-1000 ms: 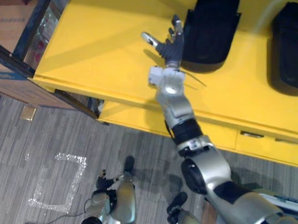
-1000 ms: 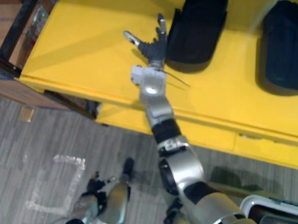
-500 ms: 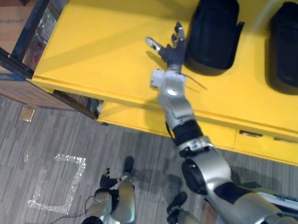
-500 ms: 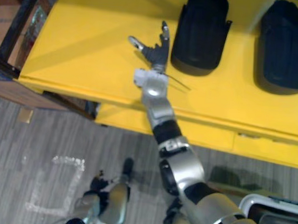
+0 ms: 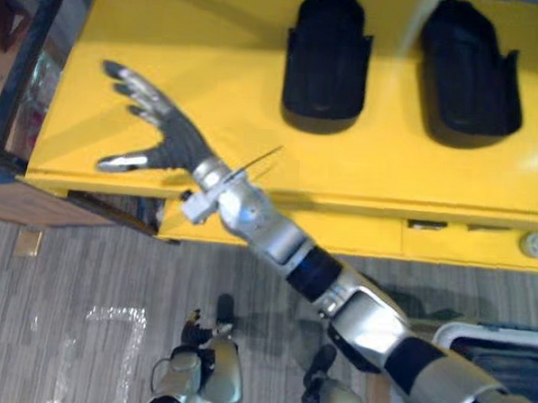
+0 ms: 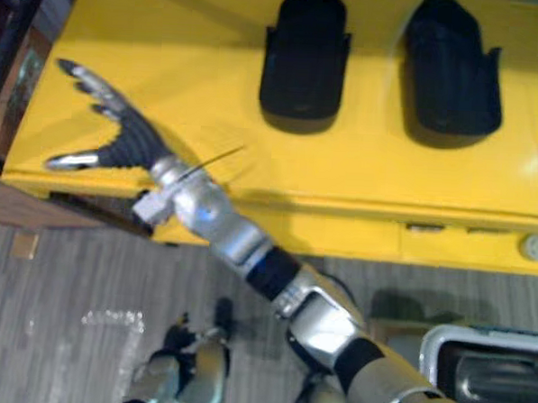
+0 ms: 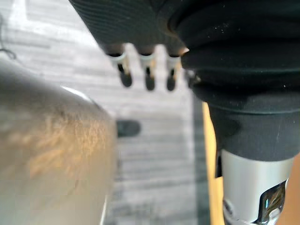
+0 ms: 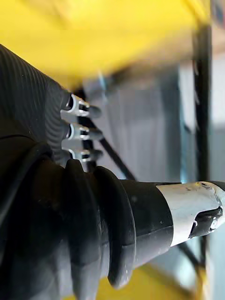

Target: Walk over and take plastic housings, then place them on the shelf

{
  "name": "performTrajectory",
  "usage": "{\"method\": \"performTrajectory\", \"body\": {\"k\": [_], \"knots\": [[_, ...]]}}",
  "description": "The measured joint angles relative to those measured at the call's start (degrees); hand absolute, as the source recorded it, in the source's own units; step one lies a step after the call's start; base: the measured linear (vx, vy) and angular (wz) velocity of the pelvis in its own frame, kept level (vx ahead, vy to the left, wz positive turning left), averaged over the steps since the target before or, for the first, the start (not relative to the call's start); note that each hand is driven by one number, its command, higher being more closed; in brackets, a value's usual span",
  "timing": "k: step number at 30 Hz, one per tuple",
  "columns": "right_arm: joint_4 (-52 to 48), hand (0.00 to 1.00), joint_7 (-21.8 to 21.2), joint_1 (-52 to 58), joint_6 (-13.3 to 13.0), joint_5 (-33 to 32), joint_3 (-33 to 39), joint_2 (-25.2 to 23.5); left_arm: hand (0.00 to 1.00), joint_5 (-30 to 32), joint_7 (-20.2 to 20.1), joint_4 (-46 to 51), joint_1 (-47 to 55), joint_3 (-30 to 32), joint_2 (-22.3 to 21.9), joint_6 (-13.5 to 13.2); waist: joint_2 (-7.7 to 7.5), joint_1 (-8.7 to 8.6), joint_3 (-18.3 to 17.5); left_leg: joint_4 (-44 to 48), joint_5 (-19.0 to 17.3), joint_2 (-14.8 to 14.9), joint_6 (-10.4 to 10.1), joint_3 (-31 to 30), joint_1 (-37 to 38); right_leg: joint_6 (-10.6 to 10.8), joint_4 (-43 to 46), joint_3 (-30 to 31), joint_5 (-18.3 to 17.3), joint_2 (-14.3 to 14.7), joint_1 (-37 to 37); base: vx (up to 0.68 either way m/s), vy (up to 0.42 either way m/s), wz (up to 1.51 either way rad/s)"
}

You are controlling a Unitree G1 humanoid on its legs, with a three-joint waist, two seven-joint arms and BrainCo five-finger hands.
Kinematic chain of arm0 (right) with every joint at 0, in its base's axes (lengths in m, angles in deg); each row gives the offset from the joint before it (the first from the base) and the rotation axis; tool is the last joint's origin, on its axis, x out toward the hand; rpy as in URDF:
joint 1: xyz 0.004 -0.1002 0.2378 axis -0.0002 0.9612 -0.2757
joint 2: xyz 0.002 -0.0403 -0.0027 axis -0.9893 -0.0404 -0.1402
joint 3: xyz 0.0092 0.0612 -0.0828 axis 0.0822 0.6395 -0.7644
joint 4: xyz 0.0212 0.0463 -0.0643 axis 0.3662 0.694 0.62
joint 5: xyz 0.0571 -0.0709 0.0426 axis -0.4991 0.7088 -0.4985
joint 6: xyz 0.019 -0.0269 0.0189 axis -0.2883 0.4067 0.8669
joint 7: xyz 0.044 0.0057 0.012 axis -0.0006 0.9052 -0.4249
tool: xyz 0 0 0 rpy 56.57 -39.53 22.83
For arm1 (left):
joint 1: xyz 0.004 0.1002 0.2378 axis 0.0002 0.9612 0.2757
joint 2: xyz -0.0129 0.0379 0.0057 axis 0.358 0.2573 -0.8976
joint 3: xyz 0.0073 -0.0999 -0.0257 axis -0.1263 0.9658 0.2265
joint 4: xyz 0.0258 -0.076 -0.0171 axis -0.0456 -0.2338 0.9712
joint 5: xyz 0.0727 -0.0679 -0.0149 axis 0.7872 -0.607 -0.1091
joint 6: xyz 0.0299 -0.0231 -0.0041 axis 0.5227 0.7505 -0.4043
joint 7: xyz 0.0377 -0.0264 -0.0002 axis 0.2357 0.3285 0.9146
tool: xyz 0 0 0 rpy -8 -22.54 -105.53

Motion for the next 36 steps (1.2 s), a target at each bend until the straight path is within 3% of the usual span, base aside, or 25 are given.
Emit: {"method": "performTrajectory", "body": {"k": [3,6,9,12,14,18,22,23,25,28,31,36], "knots": [[-6.49,0.0,-1.49,0.96,-2.52,-3.85,1.93,0.27,0.0,0.01,0.0,-1.1,2.69,-0.04,-0.47,-0.05,1.55,-2.76,-3.41,-1.17,0.0,0.16,0.0,1.51,2.2,-0.04,-0.91,1.37,0.45,0.29,0.92,-0.01,-0.004,-0.3],[-9.99,0.0,-1.72,2.04,-3.79,-5.75,6.58,1.35,0.0,0.0,0.02,-1.12,4.4,0.06,-0.56,-0.08,2.08,-4.47,-4.61,-1.61,0.0,0.44,0.0,3.34,4.37,-0.12,-0.96,2.98,0.63,0.69,1.61,-0.01,-0.012,-0.28],[-15.29,0.0,-0.38,7.4,-5.51,-5.6,14.17,7.27,0.0,-0.01,0.0,-1.13,5.94,-0.02,-0.62,-0.11,1.75,-6.26,-6.7,-3.05,-0.01,0.31,0.0,4.59,6.98,-0.05,-1.65,3.69,0.64,0.74,2.83,-0.03,0.004,-0.21],[-20.86,0.0,2.0,18.3,-7.13,-4.4,23.3,13.15,0.0,-0.01,0.1,-1.16,6.46,-0.01,-0.31,-0.17,0.4,-7.31,-8.76,-3.88,-0.06,0.15,0.01,6.47,8.48,0.11,-2.62,5.46,1.11,0.83,3.0,0.01,0.007,-0.29],[-28.38,0.0,2.95,32.26,-8.29,-4.42,33.08,15.27,0.0,0.08,0.21,-1.19,6.33,0.0,-0.48,-0.4,-0.29,-7.86,-9.34,-3.96,-0.18,0.13,0.09,7.39,9.29,0.38,-3.03,6.32,1.89,0.9,3.4,0.04,0.001,-0.17],[-32.34,0.0,3.48,51.93,-10.35,-4.45,50.83,14.71,0.0,3.85,0.21,-1.74,6.5,-0.02,-1.34,-1.39,-0.26,-11.4,-10.43,-4.02,-0.48,-0.03,0.03,7.71,10.7,0.44,-3.73,6.87,1.93,0.91,4.84,0.04,-0.002,-0.07],[-31.09,0.0,4.43,65.93,-10.48,-3.04,61.65,12.08,0.0,5.76,0.0,-3.39,6.48,-0.94,-2.6,-2.83,0.01,-14.03,-12.52,-4.02,-1.85,0.1,-0.02,9.53,11.8,0.6,-3.85,9.15,2.03,1.08,4.16,0.01,0.002,-0.31],[-29.57,0.0,5.47,69.47,-10.4,-0.25,63.81,10.69,0.0,6.42,-0.32,-3.42,6.44,-2.5,-2.34,-3.3,0.11,-14.82,-13.35,-4.02,-2.16,0.05,-0.06,10.55,12.3,0.66,-3.8,9.94,2.07,1.0,3.81,0.01,0.015,-0.35],[-27.28,0.0,7.07,73.68,-10.12,2.84,65.57,8.12,0.0,7.55,-0.59,-3.44,5.97,-3.69,-2.32,-3.68,-0.26,-16.05,-14.06,-4.02,-2.47,-0.1,-0.06,11.27,12.59,0.68,-3.71,10.98,2.06,0.88,3.33,-0.01,0.017,-0.32],[-25.99,0.0,8.77,77.19,-9.13,4.69,65.79,4.14,0.0,10.5,-0.86,-5.02,4.12,-4.52,-2.21,-4.34,-1.13,-16.59,-14.13,-4.02,-2.93,-0.32,0.06,14.01,13.74,0.83,-2.48,13.92,2.2,0.75,1.73,-0.04,0.021,-0.44],[-24.91,0.0,10.14,77.22,-9.15,4.62,64.3,3.98,0.0,12.03,-0.98,-7.01,3.31,-4.46,-2.27,-4.75,-1.9,-16.57,-13.83,-4.01,-4.01,-0.49,-0.3,18.66,16.56,0.96,-1.91,18.33,2.77,1.07,0.64,-0.03,0.029,-0.75],[-25.73,0.0,10.09,77.75,-9.17,4.59,59.6,3.89,0.0,16.65,-0.99,-10.13,5.27,-3.41,-2.41,-4.22,-2.43,-16.9,-13.27,-3.85,-5.94,0.01,-1.9,30.48,21.9,0.5,-2.69,28.74,4.87,4.15,-2.22,0.01,0.016,-1.2]]}}
